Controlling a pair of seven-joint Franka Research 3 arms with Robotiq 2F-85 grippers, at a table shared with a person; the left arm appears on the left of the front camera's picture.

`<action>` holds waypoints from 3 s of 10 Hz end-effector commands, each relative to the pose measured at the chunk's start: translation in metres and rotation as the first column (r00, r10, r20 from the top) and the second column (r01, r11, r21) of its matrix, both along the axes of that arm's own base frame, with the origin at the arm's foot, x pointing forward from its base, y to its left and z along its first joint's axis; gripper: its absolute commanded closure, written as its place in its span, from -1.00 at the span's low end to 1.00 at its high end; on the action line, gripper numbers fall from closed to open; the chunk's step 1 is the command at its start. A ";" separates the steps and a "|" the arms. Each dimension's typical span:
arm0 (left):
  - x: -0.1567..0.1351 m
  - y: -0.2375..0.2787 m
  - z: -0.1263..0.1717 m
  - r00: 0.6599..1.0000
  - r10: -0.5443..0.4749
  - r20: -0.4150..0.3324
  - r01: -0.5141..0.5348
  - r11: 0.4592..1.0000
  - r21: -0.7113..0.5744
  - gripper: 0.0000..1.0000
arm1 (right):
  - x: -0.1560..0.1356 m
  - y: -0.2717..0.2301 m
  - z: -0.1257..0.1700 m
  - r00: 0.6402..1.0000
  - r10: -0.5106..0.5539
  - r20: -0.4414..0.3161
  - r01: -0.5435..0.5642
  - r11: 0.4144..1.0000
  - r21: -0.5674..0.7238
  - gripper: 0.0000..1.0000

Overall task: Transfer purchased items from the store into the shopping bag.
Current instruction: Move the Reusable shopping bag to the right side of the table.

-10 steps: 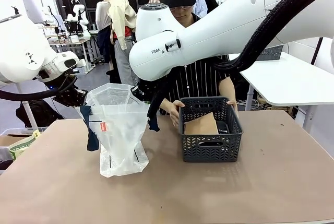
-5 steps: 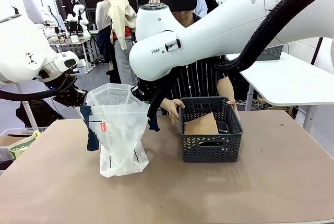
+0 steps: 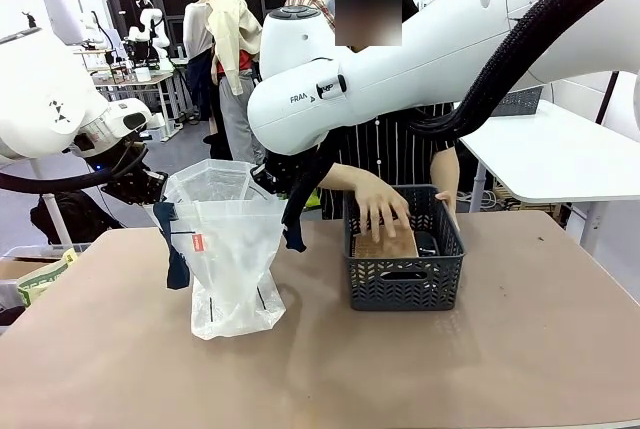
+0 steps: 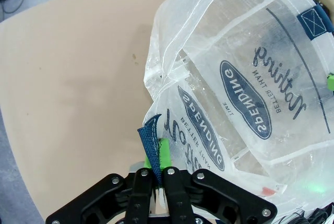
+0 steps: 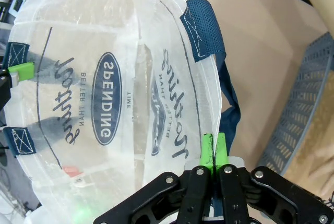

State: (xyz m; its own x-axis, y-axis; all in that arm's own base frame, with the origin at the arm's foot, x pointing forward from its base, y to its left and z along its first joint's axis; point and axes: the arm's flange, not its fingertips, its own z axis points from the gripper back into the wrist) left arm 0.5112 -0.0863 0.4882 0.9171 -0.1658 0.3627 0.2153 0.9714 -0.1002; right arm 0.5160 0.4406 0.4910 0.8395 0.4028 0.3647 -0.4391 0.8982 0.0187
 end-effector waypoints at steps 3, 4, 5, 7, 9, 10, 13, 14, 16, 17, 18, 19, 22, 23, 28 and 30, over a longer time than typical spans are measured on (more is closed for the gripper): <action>-0.003 0.001 0.002 1.000 0.017 0.002 -0.017 1.000 0.011 1.00 | 0.000 0.000 0.000 1.000 -0.020 0.003 0.020 1.000 0.001 1.00; -0.003 0.001 0.002 1.000 0.017 0.002 -0.017 1.000 0.011 1.00 | 0.000 0.000 0.000 1.000 -0.020 0.003 0.020 1.000 0.001 1.00; -0.003 0.001 0.002 1.000 0.017 0.002 -0.017 1.000 0.011 1.00 | 0.000 0.000 0.000 1.000 -0.020 0.003 0.020 1.000 0.001 1.00; -0.003 0.001 0.002 1.000 0.017 0.002 -0.017 1.000 0.011 1.00 | 0.000 0.000 0.000 1.000 -0.020 0.003 0.020 1.000 0.001 1.00; -0.003 0.001 0.002 1.000 0.017 0.002 -0.017 1.000 0.011 1.00 | 0.000 0.000 0.000 1.000 -0.020 0.003 0.020 1.000 0.001 1.00; -0.003 0.001 0.002 1.000 0.017 0.002 -0.017 1.000 0.011 1.00 | 0.000 0.000 0.000 1.000 -0.020 0.003 0.020 1.000 0.001 1.00; -0.003 0.001 0.002 1.000 0.017 0.002 -0.017 1.000 0.011 1.00 | 0.000 0.000 0.000 1.000 -0.020 0.003 0.020 1.000 0.001 1.00; -0.003 0.001 0.002 1.000 0.017 0.002 -0.017 1.000 0.011 1.00 | 0.000 0.000 0.000 1.000 -0.020 0.003 0.020 1.000 0.001 1.00; -0.003 0.001 0.002 1.000 0.017 0.002 -0.017 1.000 0.011 1.00 | 0.000 0.000 0.000 1.000 -0.020 0.003 0.020 1.000 0.001 1.00; -0.003 0.001 0.002 1.000 0.017 0.002 -0.017 1.000 0.011 1.00 | 0.000 0.000 0.000 1.000 -0.020 0.003 0.020 1.000 0.001 1.00; -0.003 0.001 0.002 1.000 0.017 0.002 -0.017 1.000 0.011 1.00 | 0.000 0.000 0.000 1.000 -0.020 0.003 0.020 1.000 0.001 1.00; -0.003 0.001 0.002 1.000 0.017 0.002 -0.017 1.000 0.011 1.00 | 0.000 0.000 0.000 1.000 -0.020 0.003 0.020 1.000 0.001 1.00; -0.003 0.001 0.002 1.000 0.017 0.002 -0.017 1.000 0.011 1.00 | 0.000 0.000 0.000 1.000 -0.020 0.003 0.020 1.000 0.001 1.00; -0.003 0.001 0.002 1.000 0.017 0.002 -0.017 1.000 0.011 1.00 | 0.000 0.000 0.000 1.000 -0.020 0.003 0.020 1.000 0.001 1.00; -0.003 0.001 0.002 1.000 0.017 0.002 -0.017 1.000 0.011 1.00 | 0.000 0.000 0.000 1.000 -0.020 0.003 0.020 1.000 0.001 1.00; -0.003 0.001 0.002 1.000 0.017 0.002 -0.017 1.000 0.011 1.00 | 0.000 0.000 0.000 1.000 -0.020 0.003 0.020 1.000 0.001 1.00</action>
State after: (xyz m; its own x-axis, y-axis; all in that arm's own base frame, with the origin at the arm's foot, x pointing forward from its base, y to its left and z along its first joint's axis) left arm 0.5109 -0.0876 0.4879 0.9169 -0.1677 0.3622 0.2170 0.9710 -0.0999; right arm 0.5158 0.4409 0.4909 0.8394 0.4030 0.3646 -0.4393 0.8981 0.0186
